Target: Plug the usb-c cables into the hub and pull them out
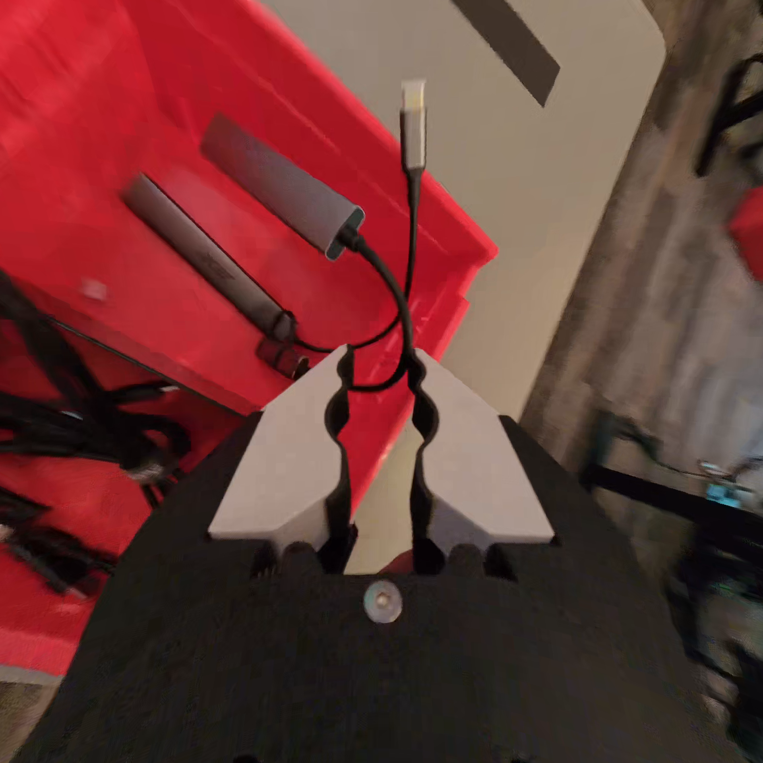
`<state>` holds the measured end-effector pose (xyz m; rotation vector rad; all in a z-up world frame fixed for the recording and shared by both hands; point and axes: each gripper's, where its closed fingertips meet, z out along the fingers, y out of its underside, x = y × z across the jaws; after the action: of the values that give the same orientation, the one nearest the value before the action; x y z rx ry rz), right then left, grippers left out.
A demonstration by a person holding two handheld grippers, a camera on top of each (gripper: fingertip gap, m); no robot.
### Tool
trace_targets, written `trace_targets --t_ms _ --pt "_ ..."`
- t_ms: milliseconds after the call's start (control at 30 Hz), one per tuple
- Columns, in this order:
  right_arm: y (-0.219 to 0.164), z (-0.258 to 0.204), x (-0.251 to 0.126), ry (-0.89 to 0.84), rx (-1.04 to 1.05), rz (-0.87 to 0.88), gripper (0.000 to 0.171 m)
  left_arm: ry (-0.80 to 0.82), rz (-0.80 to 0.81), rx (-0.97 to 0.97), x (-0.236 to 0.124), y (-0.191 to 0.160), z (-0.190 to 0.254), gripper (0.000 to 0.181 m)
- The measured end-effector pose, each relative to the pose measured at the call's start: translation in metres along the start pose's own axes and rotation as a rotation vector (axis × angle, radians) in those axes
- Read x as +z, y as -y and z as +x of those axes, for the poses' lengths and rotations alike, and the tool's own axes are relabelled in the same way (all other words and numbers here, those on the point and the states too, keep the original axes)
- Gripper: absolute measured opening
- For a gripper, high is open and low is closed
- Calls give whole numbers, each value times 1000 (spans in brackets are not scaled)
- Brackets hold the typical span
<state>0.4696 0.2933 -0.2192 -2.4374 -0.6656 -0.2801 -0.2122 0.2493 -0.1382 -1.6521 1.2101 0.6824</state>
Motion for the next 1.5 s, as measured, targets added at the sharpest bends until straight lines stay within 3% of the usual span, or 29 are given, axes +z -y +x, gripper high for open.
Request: trace_targets --t_ms 167,300,500,600,667,733,900,967,1100,1167,1367,1500 --pt "0 5 -17 -107 -159 -89 35 -24 -103 -98 0 -46 -14 49" --pt "6 10 -51 -117 -90 18 44 -83 -201 -294 -2 -101 -23 59" --pt "-63 -7 -46 -8 32 -55 71 -168 -395 -567 -11 -199 -5 77" --pt "-79 -25 -35 73 99 -37 70 -197 -415 -733 -17 -223 3 73" --pt "-82 -38 -27 138 120 -22 57 -190 -470 -736 -19 -239 9 72" --pt "-89 -51 -17 186 105 -47 57 -212 -487 -744 -21 -244 15 66" --pt "-86 -52 -7 166 164 -3 33 -234 -581 -772 -19 -273 32 42" --pt "-84 -57 -4 162 169 21 32 -281 -570 -834 -17 -279 40 24" --pt "-69 -74 -4 169 165 98 31 -355 -488 -951 -13 -275 48 8" --pt "-59 -87 -3 176 151 131 29 -387 -403 -1047 -12 -268 49 6" --pt "-13 -158 -9 270 116 222 35 -347 -301 -1075 -19 -254 39 6" --pt "28 -227 -15 368 125 287 57 -303 -222 -1094 -30 -244 30 6"
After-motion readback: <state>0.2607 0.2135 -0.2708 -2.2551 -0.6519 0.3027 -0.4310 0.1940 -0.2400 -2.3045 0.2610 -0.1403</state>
